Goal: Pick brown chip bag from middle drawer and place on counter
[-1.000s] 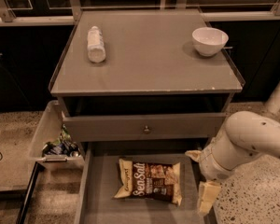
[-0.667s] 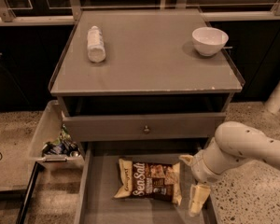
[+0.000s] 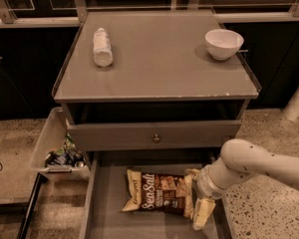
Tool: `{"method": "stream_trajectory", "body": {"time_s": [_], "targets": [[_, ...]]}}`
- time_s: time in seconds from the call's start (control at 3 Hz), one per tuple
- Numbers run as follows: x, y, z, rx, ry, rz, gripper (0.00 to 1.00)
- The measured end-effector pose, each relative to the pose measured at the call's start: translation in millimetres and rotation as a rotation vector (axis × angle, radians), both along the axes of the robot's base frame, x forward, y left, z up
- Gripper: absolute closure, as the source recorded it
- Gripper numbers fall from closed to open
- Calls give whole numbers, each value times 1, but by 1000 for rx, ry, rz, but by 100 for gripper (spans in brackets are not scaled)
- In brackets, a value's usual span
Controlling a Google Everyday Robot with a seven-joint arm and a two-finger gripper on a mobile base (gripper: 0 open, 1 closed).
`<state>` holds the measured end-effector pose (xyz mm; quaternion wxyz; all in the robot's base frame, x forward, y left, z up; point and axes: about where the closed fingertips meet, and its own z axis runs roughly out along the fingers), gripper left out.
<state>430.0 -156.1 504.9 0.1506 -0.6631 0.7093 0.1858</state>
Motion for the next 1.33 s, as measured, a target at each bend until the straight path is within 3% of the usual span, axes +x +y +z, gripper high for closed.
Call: {"method": "stream_trajectory", "body": {"time_s": [0.33, 1.0, 1.33], "targets": [[-10, -1, -16, 37, 12, -27, 0], [-16, 21, -51, 232, -52, -106, 0], [-11, 37, -52, 303, -91, -119, 0]]}}
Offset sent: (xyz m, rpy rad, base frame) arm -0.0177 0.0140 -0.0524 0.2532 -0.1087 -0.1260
